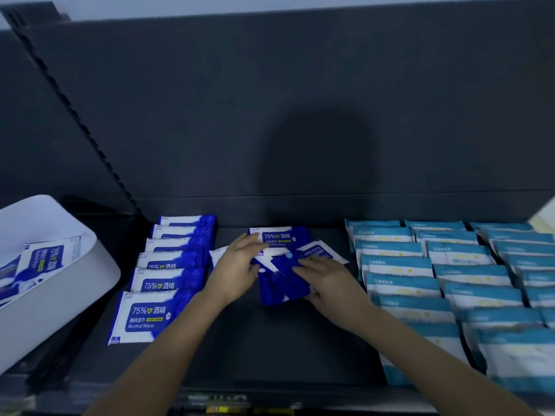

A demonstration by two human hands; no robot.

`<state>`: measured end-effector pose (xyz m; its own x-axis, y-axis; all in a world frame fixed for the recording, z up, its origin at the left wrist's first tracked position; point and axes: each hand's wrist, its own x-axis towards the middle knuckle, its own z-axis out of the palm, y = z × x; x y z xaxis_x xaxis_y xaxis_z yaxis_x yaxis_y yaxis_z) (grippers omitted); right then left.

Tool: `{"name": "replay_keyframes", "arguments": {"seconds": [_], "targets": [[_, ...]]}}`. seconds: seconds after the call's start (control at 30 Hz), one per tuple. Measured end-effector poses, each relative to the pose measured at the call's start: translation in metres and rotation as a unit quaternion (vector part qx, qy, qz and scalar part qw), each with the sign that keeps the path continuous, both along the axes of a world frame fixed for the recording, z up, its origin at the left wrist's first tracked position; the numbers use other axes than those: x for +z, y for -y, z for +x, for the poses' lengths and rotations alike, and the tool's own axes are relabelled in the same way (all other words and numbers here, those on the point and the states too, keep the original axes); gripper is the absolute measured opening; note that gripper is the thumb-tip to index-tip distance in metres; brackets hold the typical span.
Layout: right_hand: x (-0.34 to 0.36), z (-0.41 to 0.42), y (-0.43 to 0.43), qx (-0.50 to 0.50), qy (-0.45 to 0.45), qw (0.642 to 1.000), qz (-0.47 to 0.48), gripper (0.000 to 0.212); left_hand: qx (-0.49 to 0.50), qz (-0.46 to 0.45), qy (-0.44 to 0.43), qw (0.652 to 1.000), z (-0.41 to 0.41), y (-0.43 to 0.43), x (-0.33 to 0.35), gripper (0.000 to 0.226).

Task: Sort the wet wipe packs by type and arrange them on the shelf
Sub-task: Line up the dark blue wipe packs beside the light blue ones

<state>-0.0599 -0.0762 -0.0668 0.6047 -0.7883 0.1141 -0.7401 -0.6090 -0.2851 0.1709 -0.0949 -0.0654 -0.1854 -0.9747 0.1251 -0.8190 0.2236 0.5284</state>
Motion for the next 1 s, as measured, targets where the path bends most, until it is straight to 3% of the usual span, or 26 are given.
{"name": "replay_keyframes", "arguments": {"seconds": [0.13, 0.27, 0.37, 0.47, 0.6, 0.73, 0.87, 0.93, 1.0], "targets": [[0.012, 0.007, -0.018, -0.005, -0.067, 0.997, 0.021, 0.074, 0.055, -0.067, -0.061, 0.994, -0.011, -0.013, 0.005, 0.022], [0.036, 0.000, -0.014, -0.066, 0.106, 0.989, 0.075, 0.038, 0.077, -0.040, -0.073, 0.994, -0.019, -0.021, 0.006, 0.026], [0.029, -0.009, 0.002, -0.177, 0.153, 0.968, 0.086, 0.024, 0.074, -0.027, -0.064, 0.995, -0.020, -0.021, 0.005, 0.032], [0.019, 0.000, 0.011, -0.264, 0.143, 0.933, 0.196, 0.038, 0.059, -0.015, -0.066, 0.996, -0.022, -0.018, 0.006, 0.034], [0.017, 0.010, 0.006, -0.301, 0.088, 0.931, 0.189, 0.062, 0.070, -0.019, -0.080, 0.994, -0.019, -0.015, 0.007, 0.031], [0.026, 0.014, -0.005, -0.245, 0.073, 0.950, 0.179, 0.081, 0.119, -0.007, -0.062, 0.991, -0.013, 0.006, 0.015, 0.048], [0.036, 0.016, -0.007, -0.195, 0.115, 0.955, 0.194, 0.082, 0.103, 0.122, 0.003, 0.987, -0.012, 0.039, 0.018, 0.077], [0.037, 0.017, -0.007, -0.206, 0.145, 0.953, 0.171, 0.072, 0.089, 0.140, -0.052, 0.985, -0.014, 0.045, 0.018, 0.087], [0.035, 0.017, -0.006, -0.263, 0.194, 0.935, 0.138, 0.061, 0.082, 0.102, -0.111, 0.985, -0.016, 0.045, 0.018, 0.092]]}}
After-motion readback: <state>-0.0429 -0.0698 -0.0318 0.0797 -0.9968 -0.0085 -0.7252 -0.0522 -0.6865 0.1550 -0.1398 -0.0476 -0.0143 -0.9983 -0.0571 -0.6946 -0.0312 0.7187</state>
